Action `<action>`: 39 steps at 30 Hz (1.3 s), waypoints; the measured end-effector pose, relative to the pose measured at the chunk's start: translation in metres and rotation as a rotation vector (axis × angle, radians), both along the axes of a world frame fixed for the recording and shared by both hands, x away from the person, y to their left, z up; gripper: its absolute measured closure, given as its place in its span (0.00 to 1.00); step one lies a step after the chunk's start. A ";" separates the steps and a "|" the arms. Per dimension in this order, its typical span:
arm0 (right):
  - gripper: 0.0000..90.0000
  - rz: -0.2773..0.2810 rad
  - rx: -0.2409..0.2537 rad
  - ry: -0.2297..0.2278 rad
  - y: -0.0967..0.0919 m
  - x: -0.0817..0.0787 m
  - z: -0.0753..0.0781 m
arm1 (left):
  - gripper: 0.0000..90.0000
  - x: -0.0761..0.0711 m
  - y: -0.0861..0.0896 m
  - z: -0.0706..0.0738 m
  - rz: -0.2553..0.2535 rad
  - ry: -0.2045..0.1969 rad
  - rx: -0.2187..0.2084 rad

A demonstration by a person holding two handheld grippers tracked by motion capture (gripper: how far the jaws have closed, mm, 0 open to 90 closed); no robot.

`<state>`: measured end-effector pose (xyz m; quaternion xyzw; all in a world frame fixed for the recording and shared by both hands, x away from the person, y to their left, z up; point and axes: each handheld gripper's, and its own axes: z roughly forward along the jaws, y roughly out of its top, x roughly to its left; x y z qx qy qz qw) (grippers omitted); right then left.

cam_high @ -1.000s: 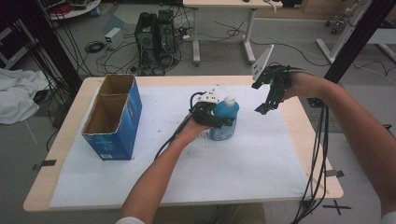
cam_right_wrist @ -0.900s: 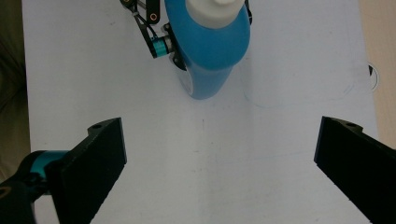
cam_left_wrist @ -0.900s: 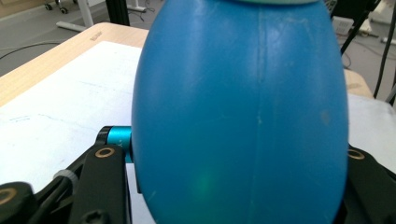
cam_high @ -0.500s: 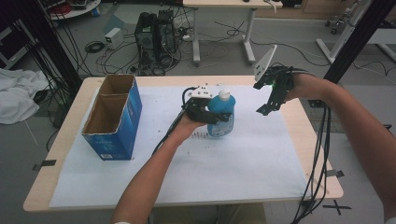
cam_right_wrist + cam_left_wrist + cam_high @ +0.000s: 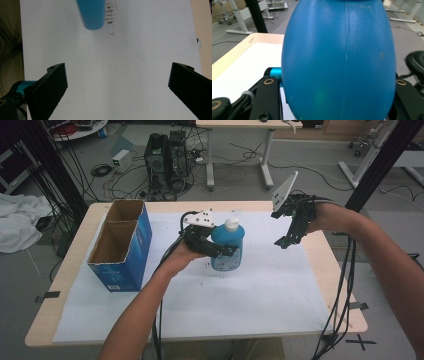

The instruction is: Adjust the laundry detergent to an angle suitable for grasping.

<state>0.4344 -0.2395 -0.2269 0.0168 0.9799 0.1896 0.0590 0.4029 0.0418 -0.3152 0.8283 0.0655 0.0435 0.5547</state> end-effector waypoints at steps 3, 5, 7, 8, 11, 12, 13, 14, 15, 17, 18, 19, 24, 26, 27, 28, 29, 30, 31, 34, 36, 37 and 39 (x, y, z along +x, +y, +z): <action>0.01 -0.023 -0.004 -0.003 0.000 -0.006 0.003 | 0.48 -0.002 0.002 0.001 -0.027 -0.006 0.001; 0.01 -0.014 -0.001 -0.007 0.000 -0.007 0.003 | 0.48 -0.004 0.002 0.001 -0.054 -0.005 0.005; 0.01 -0.021 0.004 -0.007 0.000 -0.011 0.004 | 0.48 -0.006 0.000 0.000 -0.090 -0.004 0.032; 0.01 -0.021 0.004 -0.007 0.000 -0.011 0.004 | 0.48 -0.006 0.000 0.000 -0.090 -0.004 0.032; 0.01 -0.019 0.014 -0.005 0.000 -0.014 0.000 | 0.48 -0.007 -0.003 -0.004 -0.117 -0.004 0.058; 0.01 -0.012 0.015 -0.004 0.000 -0.014 -0.001 | 0.48 -0.007 -0.004 -0.008 -0.132 0.004 0.056; 0.01 -0.012 0.015 -0.004 0.000 -0.014 -0.001 | 0.48 -0.007 -0.004 -0.008 -0.132 0.004 0.056; 0.01 -0.006 0.019 -0.003 0.000 -0.014 -0.004 | 0.48 -0.005 -0.004 -0.009 -0.145 0.009 0.055; 0.01 -0.015 0.014 0.002 0.000 -0.015 -0.004 | 0.48 -0.005 -0.004 -0.009 -0.145 0.009 0.055; 0.01 -0.013 0.016 0.003 0.001 -0.016 -0.004 | 0.48 -0.005 -0.005 -0.011 -0.148 0.016 0.056; 0.01 -0.017 0.016 0.003 0.001 -0.016 -0.004 | 0.48 -0.002 -0.005 -0.013 -0.142 0.008 0.069; 0.01 -0.017 0.016 0.003 0.001 -0.016 -0.004 | 0.48 -0.002 -0.005 -0.013 -0.142 0.008 0.069; 0.01 -0.012 0.020 0.007 0.003 -0.014 -0.005 | 0.49 0.009 -0.003 -0.024 -0.160 0.034 0.083; 0.01 -0.009 0.021 0.007 0.004 -0.013 -0.006 | 0.49 0.014 -0.002 -0.028 -0.154 0.037 0.090; 0.01 -0.009 0.021 0.007 0.004 -0.013 -0.006 | 0.49 0.014 -0.002 -0.028 -0.154 0.037 0.090; 0.01 -0.013 0.022 0.012 0.005 -0.012 -0.007 | 0.49 0.018 -0.001 -0.031 -0.152 0.041 0.081; 0.01 -0.013 0.022 0.012 0.005 -0.012 -0.007 | 0.49 0.018 -0.001 -0.031 -0.152 0.041 0.081; 0.01 -0.007 0.024 0.013 0.006 -0.011 -0.008 | 0.49 0.020 0.000 -0.033 -0.155 0.050 0.079; 0.01 -0.007 0.024 0.013 0.006 -0.011 -0.008 | 0.49 0.020 0.000 -0.033 -0.155 0.050 0.079; 0.01 -0.006 0.025 0.016 0.007 -0.009 -0.010 | 0.49 0.021 -0.001 -0.036 -0.172 0.053 0.091; 0.01 -0.011 0.025 0.020 0.008 -0.009 -0.011 | 0.49 0.020 -0.004 -0.038 -0.178 0.046 0.099; 0.01 -0.009 0.026 0.021 0.008 -0.009 -0.012 | 0.49 0.020 -0.004 -0.038 -0.178 0.046 0.099; 0.01 -0.008 0.024 0.020 0.008 -0.009 -0.012 | 0.49 0.019 -0.006 -0.039 -0.186 0.048 0.109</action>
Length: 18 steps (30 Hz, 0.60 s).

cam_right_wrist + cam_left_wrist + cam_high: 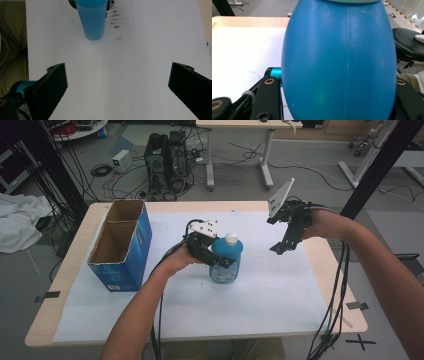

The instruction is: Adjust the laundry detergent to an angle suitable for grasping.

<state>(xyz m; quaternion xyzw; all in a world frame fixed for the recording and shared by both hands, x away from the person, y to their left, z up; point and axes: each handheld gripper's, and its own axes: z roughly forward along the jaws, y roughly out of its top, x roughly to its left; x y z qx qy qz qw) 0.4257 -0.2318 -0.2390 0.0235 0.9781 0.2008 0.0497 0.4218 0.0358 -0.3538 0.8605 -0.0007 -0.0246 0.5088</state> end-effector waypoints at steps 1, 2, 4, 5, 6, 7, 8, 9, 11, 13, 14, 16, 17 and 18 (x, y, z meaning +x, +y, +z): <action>0.01 -0.002 -0.004 0.001 0.000 0.000 0.000 | 0.49 0.000 -0.002 -0.002 -0.009 0.000 0.006; 0.01 -0.008 -0.003 0.002 0.000 -0.001 0.000 | 0.49 0.000 -0.002 -0.002 -0.009 0.000 0.006; 0.01 -0.009 0.003 0.000 -0.001 -0.001 0.000 | 0.49 0.000 -0.005 -0.006 -0.028 0.002 0.012; 0.01 -0.011 -0.002 -0.001 -0.002 -0.001 0.001 | 0.49 -0.001 -0.007 -0.007 -0.031 0.003 0.014; 0.01 -0.013 -0.002 0.000 -0.002 -0.002 0.001 | 0.49 -0.001 -0.007 -0.007 -0.031 0.003 0.014; 0.01 -0.014 -0.003 0.000 -0.002 -0.002 0.001 | 0.49 -0.001 -0.009 -0.009 -0.048 0.001 0.025; 0.01 -0.020 -0.004 0.000 -0.003 -0.002 0.001 | 0.49 -0.001 -0.009 -0.009 -0.048 0.001 0.025; 0.01 -0.020 -0.005 0.001 -0.003 -0.002 0.001 | 0.49 -0.001 -0.010 -0.009 -0.064 -0.003 0.035; 0.01 -0.015 -0.005 0.000 -0.003 -0.002 0.002 | 0.49 -0.003 -0.013 -0.010 -0.081 0.001 0.039; 0.01 -0.017 -0.004 0.000 -0.003 -0.002 0.002 | 0.49 -0.003 -0.014 -0.011 -0.089 -0.001 0.032; 0.01 -0.014 -0.004 -0.001 -0.003 -0.002 0.002 | 0.49 -0.004 -0.015 -0.012 -0.087 0.018 0.031; 0.01 -0.012 -0.001 -0.002 -0.003 -0.002 0.002 | 0.49 -0.003 -0.015 -0.012 -0.091 -0.003 0.042; 0.01 -0.014 0.001 -0.004 -0.003 -0.003 0.002 | 0.49 -0.003 -0.015 -0.014 -0.085 0.017 0.050; 0.01 -0.014 -0.001 -0.004 -0.003 -0.003 0.002 | 0.49 -0.003 -0.015 -0.014 -0.085 0.017 0.050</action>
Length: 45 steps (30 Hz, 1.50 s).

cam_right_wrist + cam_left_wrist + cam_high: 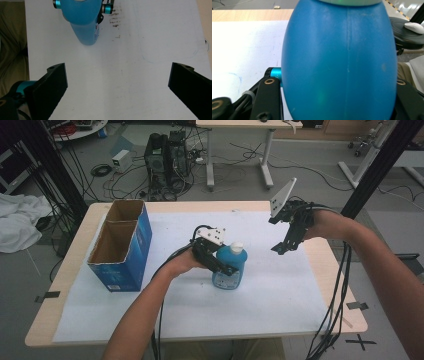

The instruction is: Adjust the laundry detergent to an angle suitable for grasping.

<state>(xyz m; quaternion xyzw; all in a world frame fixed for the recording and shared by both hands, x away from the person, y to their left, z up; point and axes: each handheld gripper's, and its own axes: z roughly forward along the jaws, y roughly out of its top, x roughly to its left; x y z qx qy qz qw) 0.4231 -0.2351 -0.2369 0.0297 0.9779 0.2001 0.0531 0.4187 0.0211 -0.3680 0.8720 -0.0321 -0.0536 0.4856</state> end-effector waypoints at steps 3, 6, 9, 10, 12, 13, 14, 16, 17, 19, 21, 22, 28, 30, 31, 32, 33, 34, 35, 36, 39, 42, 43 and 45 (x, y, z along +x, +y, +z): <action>0.01 -0.005 0.001 0.002 -0.001 0.000 0.000 | 0.49 0.001 0.001 -0.002 0.013 -0.002 -0.014; 0.01 -0.002 0.003 0.001 -0.001 0.000 -0.001 | 0.48 0.001 0.002 -0.002 -0.002 -0.002 -0.002; 0.01 -0.007 0.006 0.002 -0.001 -0.001 -0.001 | 0.47 0.001 0.006 -0.004 0.005 0.014 -0.002; 0.01 -0.007 0.006 0.002 -0.001 -0.001 -0.001 | 0.47 0.001 0.006 -0.004 0.005 0.014 -0.002; 0.01 -0.002 0.007 0.001 -0.001 -0.001 -0.001 | 0.46 -0.002 0.007 -0.006 0.027 0.040 -0.015; 0.01 -0.001 0.009 0.000 0.000 -0.002 -0.001 | 0.46 -0.002 0.007 -0.007 0.026 0.046 -0.022; 0.01 -0.001 0.009 0.000 0.000 -0.002 -0.001 | 0.45 -0.002 0.007 -0.007 0.026 0.046 -0.022; 0.01 -0.001 0.006 0.001 0.000 -0.002 -0.002 | 0.44 -0.001 0.008 -0.008 0.028 0.040 -0.027; 0.01 0.000 0.006 0.000 0.001 -0.003 -0.001 | 0.44 -0.003 0.009 -0.009 0.044 0.074 -0.028; 0.01 0.004 0.007 -0.001 0.001 -0.003 -0.001 | 0.39 -0.004 0.010 -0.010 0.056 0.094 -0.028; 0.01 0.003 0.008 -0.001 0.001 -0.003 -0.001 | 0.39 -0.004 0.010 -0.011 0.059 0.098 -0.028; 0.01 0.000 0.008 -0.002 0.000 -0.003 -0.001 | 0.34 -0.004 0.010 -0.010 0.063 0.098 -0.022; 0.01 0.001 0.011 -0.005 0.001 -0.004 -0.001 | 0.34 -0.004 0.010 -0.008 0.069 0.088 -0.028; 0.01 0.003 0.010 -0.005 0.001 -0.004 -0.001 | 0.34 -0.006 0.011 -0.008 0.076 0.106 -0.037; 0.01 0.003 0.009 -0.005 0.002 -0.004 -0.001 | 0.34 -0.005 0.011 -0.007 0.073 0.087 -0.029; 0.01 0.003 0.010 -0.006 0.001 -0.004 -0.001 | 0.34 -0.004 0.011 -0.007 0.065 0.077 -0.020; 0.01 0.005 0.011 -0.008 0.001 -0.004 -0.001 | 0.34 -0.006 0.011 -0.006 0.063 0.082 -0.031; 0.01 0.004 0.010 -0.008 0.001 -0.004 -0.001 | 0.34 -0.006 0.011 -0.006 0.063 0.082 -0.031; 0.01 0.000 0.010 -0.007 0.000 -0.004 0.000 | 0.34 -0.008 0.012 -0.006 0.070 0.098 -0.032; 0.01 0.002 0.012 -0.009 0.000 -0.004 0.000 | 0.33 -0.007 0.012 -0.006 0.073 0.097 -0.033; 0.01 -0.002 0.012 -0.010 -0.001 -0.005 0.000 | 0.23 -0.007 0.013 -0.006 0.081 0.108 -0.018; 0.01 -0.001 0.014 -0.012 -0.001 -0.005 0.000 | 0.23 -0.008 0.012 -0.006 0.078 0.097 -0.006; 0.01 -0.004 0.012 -0.011 -0.001 -0.005 0.000 | 0.23 -0.008 0.013 -0.005 0.073 0.092 -0.010; 0.01 -0.004 0.011 -0.011 -0.001 -0.005 0.000 | 0.23 -0.011 0.012 -0.005 0.086 0.129 -0.034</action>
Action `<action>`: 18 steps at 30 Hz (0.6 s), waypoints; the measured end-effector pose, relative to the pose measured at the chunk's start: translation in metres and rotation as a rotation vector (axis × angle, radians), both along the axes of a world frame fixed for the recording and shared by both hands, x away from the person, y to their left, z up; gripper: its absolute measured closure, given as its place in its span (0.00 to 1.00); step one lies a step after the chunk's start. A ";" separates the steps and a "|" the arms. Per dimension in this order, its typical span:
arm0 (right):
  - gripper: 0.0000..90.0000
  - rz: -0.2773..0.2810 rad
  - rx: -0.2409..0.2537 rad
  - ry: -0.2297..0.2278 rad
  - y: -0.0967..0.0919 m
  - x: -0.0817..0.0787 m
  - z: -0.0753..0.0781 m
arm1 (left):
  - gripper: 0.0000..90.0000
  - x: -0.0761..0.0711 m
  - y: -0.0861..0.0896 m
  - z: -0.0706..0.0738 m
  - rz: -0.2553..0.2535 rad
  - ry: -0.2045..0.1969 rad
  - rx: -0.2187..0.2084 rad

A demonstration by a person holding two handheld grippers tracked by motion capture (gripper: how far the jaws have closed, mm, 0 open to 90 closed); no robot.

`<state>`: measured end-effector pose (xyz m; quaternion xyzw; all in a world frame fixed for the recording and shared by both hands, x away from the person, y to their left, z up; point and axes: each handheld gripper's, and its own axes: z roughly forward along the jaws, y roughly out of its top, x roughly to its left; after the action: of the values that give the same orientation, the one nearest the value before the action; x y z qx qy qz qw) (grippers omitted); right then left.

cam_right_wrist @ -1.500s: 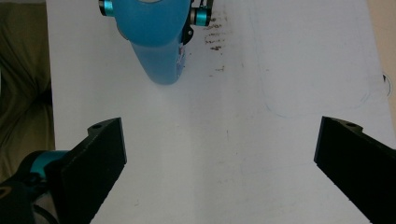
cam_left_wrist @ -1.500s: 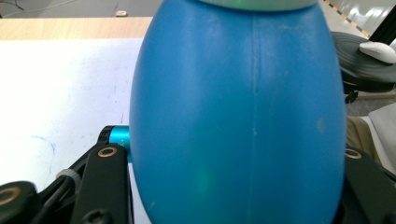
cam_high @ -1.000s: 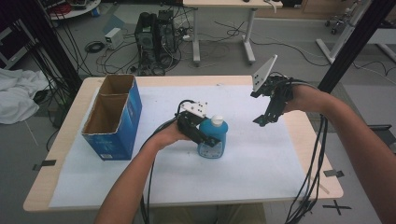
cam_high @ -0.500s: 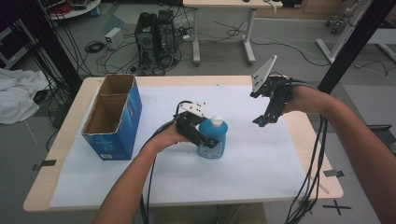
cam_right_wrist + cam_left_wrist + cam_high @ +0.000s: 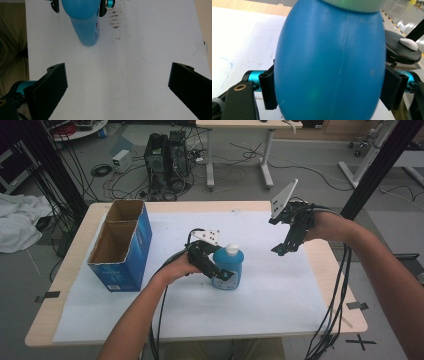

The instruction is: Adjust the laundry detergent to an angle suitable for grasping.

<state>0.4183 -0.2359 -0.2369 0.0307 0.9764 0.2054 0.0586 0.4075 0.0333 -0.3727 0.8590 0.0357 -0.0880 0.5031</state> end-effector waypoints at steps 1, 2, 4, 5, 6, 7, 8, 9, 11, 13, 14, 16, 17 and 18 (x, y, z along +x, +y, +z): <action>0.01 0.000 -0.001 0.002 0.000 0.000 0.000 | 0.23 0.000 0.000 0.000 0.000 0.000 0.000; 0.01 0.004 0.001 -0.001 0.001 0.000 0.000 | 0.23 0.000 0.001 0.001 -0.007 -0.013 0.007; 0.01 0.002 0.000 0.000 0.001 0.000 0.000 | 0.23 0.000 0.001 0.002 0.004 -0.022 0.012; 0.01 0.000 0.001 0.000 0.000 -0.001 0.000 | 0.23 -0.002 0.002 0.001 0.023 0.018 0.005; 0.01 -0.003 0.003 0.000 0.000 -0.001 0.000 | 0.23 0.000 0.002 0.002 0.020 0.002 0.002; 0.01 0.001 0.002 -0.003 0.000 -0.001 0.001 | 0.23 -0.001 0.002 0.002 0.033 0.020 0.001; 0.01 0.001 0.001 -0.003 0.000 -0.001 0.001 | 0.23 -0.001 0.002 0.002 0.037 0.031 -0.004; 0.01 0.001 0.001 -0.003 0.000 -0.001 0.001 | 0.23 -0.001 0.002 0.002 0.037 0.031 -0.004; 0.01 -0.001 0.004 -0.004 -0.001 -0.002 0.002 | 0.23 -0.001 0.004 0.002 0.035 0.034 0.014; 0.01 -0.003 0.004 -0.007 -0.001 -0.003 0.002 | 0.23 -0.002 0.004 0.003 0.030 -0.012 0.030; 0.01 -0.003 0.004 -0.007 -0.001 -0.003 0.002 | 0.23 -0.003 0.004 0.003 0.027 -0.023 0.031; 0.01 -0.004 0.004 -0.006 -0.002 -0.003 0.002 | 0.23 -0.004 0.003 0.004 0.035 -0.036 0.030; 0.01 -0.005 0.004 -0.006 -0.001 -0.004 0.002 | 0.23 -0.005 0.003 0.004 0.031 -0.045 0.034; 0.01 -0.004 0.005 -0.006 -0.001 -0.004 0.001 | 0.23 -0.007 0.001 0.004 0.047 -0.029 0.025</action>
<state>0.4145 -0.2372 -0.2355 0.0322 0.9757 0.2076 0.0621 0.4002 0.0346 -0.3689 0.8654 0.0494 -0.0633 0.4946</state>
